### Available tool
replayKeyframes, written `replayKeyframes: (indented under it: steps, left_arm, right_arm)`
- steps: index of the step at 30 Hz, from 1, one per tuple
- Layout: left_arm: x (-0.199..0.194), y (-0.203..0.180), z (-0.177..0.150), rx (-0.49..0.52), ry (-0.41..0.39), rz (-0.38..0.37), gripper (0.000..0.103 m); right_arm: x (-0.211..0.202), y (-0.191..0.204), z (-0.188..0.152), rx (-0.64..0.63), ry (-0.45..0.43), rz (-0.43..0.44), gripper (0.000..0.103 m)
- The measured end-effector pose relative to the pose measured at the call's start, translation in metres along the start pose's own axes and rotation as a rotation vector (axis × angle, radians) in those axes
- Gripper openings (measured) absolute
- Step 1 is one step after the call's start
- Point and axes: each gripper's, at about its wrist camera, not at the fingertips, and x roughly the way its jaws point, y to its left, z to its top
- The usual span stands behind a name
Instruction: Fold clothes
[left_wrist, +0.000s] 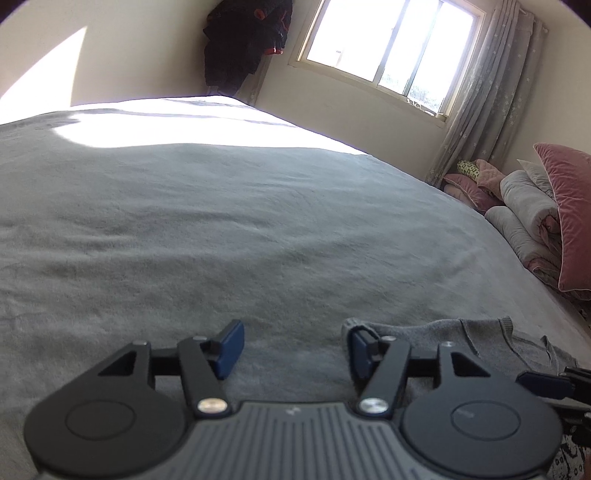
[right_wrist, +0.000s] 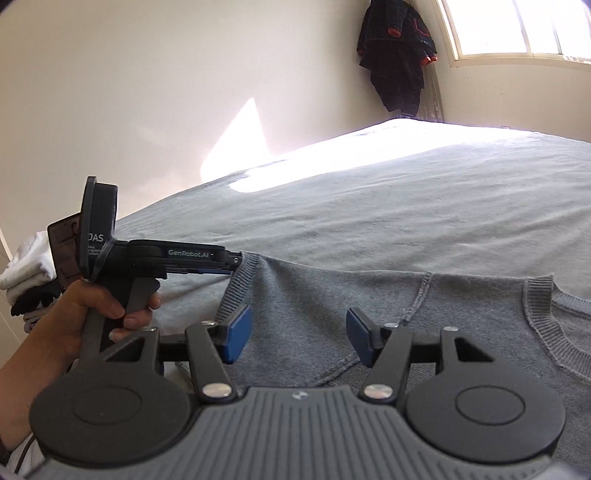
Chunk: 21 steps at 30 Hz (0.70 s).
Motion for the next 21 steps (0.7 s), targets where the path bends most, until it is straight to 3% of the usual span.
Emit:
replayKeyframes:
  steps: [5,15,21]
  left_arm:
    - [0.002,-0.003,-0.001,0.053,0.024,0.044,0.060]
    - [-0.002,-0.003,-0.001,0.180,0.076,0.086,0.064]
    - [-0.008,-0.005,0.000,0.159,0.045,0.148,0.064]
  right_arm:
    - [0.018,-0.011,-0.010,0.014,0.062,-0.041,0.041]
    - [0.028,0.002,-0.015,-0.054,0.082,-0.080,0.043]
    - [0.029,0.001,-0.014,-0.046,0.078,-0.077,0.043]
